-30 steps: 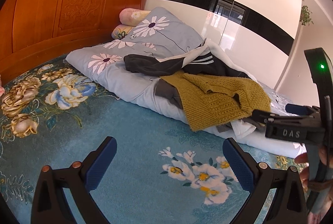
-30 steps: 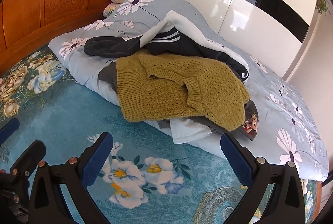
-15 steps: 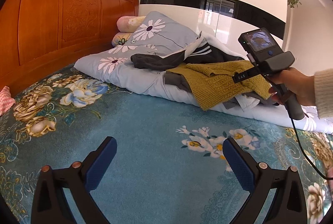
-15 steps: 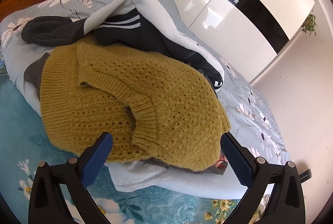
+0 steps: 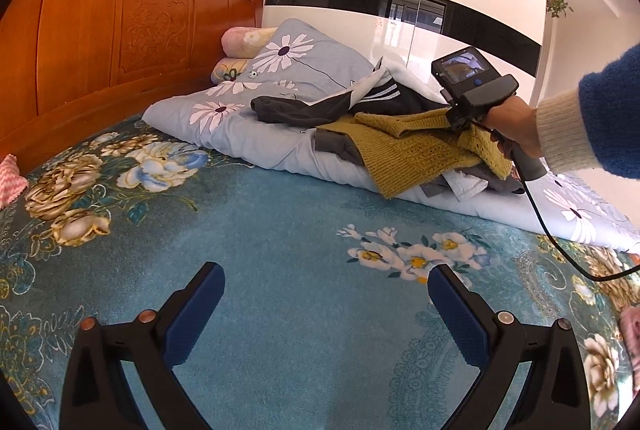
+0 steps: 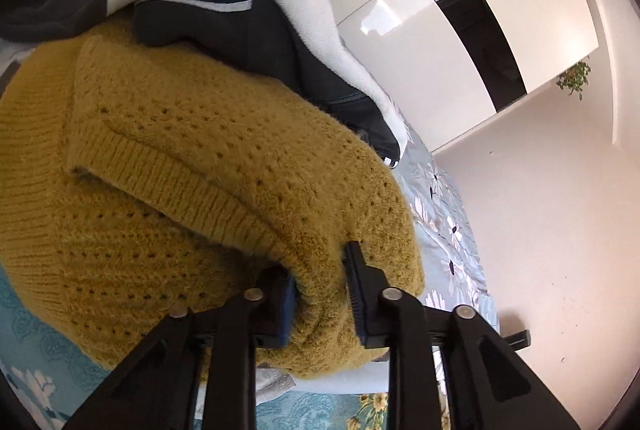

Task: Fold clothes
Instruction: 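Grasp the mustard knit vest's edge with the right tool, then lift the mustard vest off the pile with the right tool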

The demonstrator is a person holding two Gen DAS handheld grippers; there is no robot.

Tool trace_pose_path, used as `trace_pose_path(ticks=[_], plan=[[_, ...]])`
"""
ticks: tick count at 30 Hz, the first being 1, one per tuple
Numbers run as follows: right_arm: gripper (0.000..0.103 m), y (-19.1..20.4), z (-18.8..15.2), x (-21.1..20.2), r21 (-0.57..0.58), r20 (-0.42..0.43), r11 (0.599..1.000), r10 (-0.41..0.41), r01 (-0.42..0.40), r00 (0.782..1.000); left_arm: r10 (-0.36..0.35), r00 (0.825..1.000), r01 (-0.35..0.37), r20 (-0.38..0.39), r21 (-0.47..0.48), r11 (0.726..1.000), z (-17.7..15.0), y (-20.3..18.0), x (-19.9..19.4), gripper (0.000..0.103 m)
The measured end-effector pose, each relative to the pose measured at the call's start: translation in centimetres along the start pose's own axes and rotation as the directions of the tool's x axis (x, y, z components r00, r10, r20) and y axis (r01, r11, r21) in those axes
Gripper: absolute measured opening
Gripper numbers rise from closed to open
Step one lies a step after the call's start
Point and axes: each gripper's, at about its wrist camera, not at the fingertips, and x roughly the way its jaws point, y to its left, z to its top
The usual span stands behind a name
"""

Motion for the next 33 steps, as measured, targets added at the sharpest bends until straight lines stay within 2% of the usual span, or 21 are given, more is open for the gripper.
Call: trace_pose_path(ticks=[3,6,9,13,16,22,27,33], plan=[[0.011,-3.8,1.2,-1.2,0.107,0.038,0.994,0.015,-0.019,0.999,0.014,1.000,-0.014,0.008,-0.016,1.000,0.7,0.6,-1.0,0.103],[0.008,-7.8,3.0,-4.1,0.172,0.132,0.985,0.009,-0.032,0.991,0.005,1.000,-0.004,0.009,-0.074,0.997,1.8,1.0,-1.7,0.103],[0.008,-10.1,5.4,-7.3,0.165,0.218,0.984,0.024,-0.061,0.976,-0.021,0.999,0.025,0.031,-0.107,0.994,3.3,0.7,-2.8,0.103],[0.008,-12.9,7.4,-12.3,0.190,0.318,0.975,0.048,-0.113,0.947,-0.025,1.000,0.026,0.015,-0.074,0.997,5.0,-0.6,-4.3,0.103],[0.008,-13.8,7.6,-16.0,0.187,0.378,0.970,0.075,-0.156,0.923,-0.030,0.999,0.031,0.010,-0.065,0.997,5.9,-1.2,-5.7,0.103],[0.008,-18.3,6.1,-24.1,0.178,0.514,0.952,0.127,-0.251,0.848,-0.027,1.000,0.028,0.006,-0.076,0.997,7.6,-2.1,-9.1,0.103],[0.008,-24.7,4.5,-31.2,0.177,0.627,0.924,0.159,-0.338,0.763,-0.023,0.999,0.026,0.026,-0.082,0.996,9.1,-3.1,-12.8,0.103],[0.008,-32.7,0.8,-39.1,0.150,0.736,0.910,0.159,-0.388,0.658,-0.031,0.997,0.038,0.066,-0.112,0.993,10.5,-4.3,-17.4,0.103]])
